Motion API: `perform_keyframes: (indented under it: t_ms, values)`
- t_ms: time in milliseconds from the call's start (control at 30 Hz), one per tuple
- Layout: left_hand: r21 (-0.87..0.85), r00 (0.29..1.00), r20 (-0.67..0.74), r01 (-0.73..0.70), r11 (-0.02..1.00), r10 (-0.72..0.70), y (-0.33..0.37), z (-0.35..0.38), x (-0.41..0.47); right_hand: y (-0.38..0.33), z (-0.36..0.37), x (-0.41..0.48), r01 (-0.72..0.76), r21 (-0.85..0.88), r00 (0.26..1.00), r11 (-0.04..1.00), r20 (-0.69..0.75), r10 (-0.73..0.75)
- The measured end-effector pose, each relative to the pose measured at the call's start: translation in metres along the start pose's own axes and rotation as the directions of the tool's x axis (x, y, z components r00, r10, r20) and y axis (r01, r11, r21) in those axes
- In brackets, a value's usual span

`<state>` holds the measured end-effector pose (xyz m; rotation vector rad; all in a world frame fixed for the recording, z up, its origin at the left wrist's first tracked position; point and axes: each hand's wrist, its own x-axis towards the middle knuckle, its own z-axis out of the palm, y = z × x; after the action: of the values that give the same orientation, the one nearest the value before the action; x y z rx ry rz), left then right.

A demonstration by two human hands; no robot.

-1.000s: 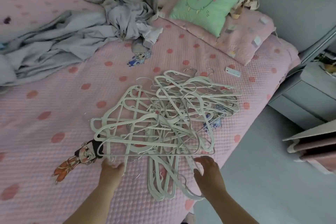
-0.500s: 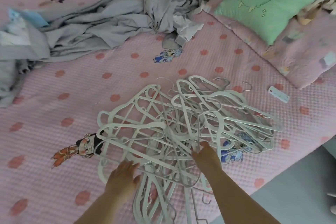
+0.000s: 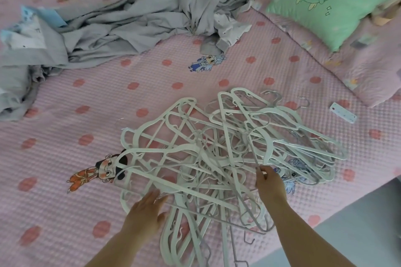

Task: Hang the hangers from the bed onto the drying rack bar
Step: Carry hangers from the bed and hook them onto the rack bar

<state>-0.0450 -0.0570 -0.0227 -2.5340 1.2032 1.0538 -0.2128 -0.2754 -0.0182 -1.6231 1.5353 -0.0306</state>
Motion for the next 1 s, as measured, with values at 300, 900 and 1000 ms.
perform_keyframes:
  t_ms: [300,900,1000]
  values:
    - [-0.158,0.962,-0.273,-0.071,0.985,0.026,0.016,-0.025,-0.006,-0.019,-0.051,-0.035,-0.011,0.572,0.999,0.820,0.038,-0.013]
    - [-0.478,0.513,-0.226,-0.799,0.365,0.828,0.192,-0.119,-0.211,-0.044,-0.161,-0.258,0.395,0.778,0.895,0.489,-0.446,-0.013]
    - [-0.410,0.514,-0.249,-0.824,0.392,0.821,0.222,-0.110,-0.233,-0.019,-0.179,-0.292,0.409,0.717,0.853,0.565,-0.520,0.043]
